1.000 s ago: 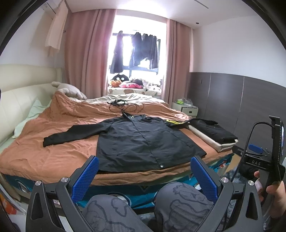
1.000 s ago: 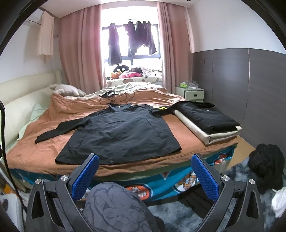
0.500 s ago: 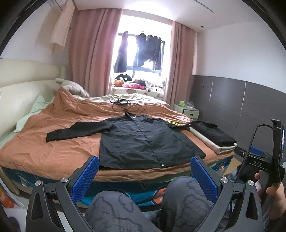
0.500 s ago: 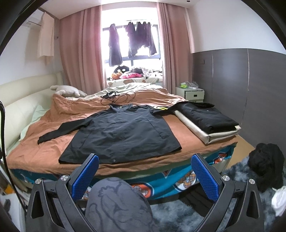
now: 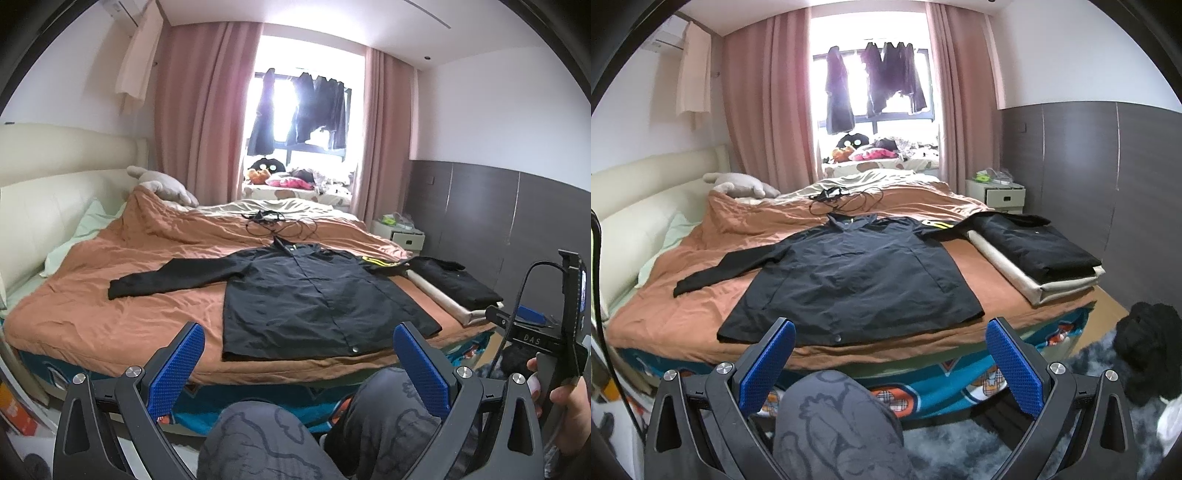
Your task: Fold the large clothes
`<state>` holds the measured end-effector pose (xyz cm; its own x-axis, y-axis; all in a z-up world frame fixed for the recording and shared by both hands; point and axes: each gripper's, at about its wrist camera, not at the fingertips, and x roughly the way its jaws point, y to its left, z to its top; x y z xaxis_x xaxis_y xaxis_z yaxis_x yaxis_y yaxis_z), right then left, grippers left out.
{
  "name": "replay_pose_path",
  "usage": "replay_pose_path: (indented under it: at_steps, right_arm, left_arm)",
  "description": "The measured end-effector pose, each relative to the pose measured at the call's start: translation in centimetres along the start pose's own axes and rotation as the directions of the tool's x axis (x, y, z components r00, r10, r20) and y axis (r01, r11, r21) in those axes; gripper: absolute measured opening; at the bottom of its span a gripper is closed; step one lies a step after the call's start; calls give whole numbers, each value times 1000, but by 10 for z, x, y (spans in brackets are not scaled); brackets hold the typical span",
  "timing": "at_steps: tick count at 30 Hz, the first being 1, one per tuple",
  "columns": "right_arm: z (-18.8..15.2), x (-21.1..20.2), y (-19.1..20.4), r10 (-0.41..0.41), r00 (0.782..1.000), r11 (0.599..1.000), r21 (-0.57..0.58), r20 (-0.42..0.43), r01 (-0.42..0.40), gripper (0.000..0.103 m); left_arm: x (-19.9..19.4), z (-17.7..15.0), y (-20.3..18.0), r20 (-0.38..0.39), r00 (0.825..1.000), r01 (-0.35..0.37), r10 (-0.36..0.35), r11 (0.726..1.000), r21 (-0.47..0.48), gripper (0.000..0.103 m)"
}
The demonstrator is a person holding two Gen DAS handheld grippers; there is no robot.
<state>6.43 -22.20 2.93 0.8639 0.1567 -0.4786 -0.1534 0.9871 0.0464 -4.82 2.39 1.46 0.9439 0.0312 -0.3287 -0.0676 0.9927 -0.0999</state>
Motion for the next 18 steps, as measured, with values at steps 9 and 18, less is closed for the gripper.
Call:
replay_pose_path:
  at_steps: [9,18]
  right_arm:
    - [13,43,17,31,1000,1000,3,-3,-31,103]
    - [27,86,39,27,1000,999,-28,6,-27,103]
  left_arm:
    - [36,12,14,-42,999,-14,15,999,39,102]
    - [77,20,33,-78,996,-47,47,999,1,102]
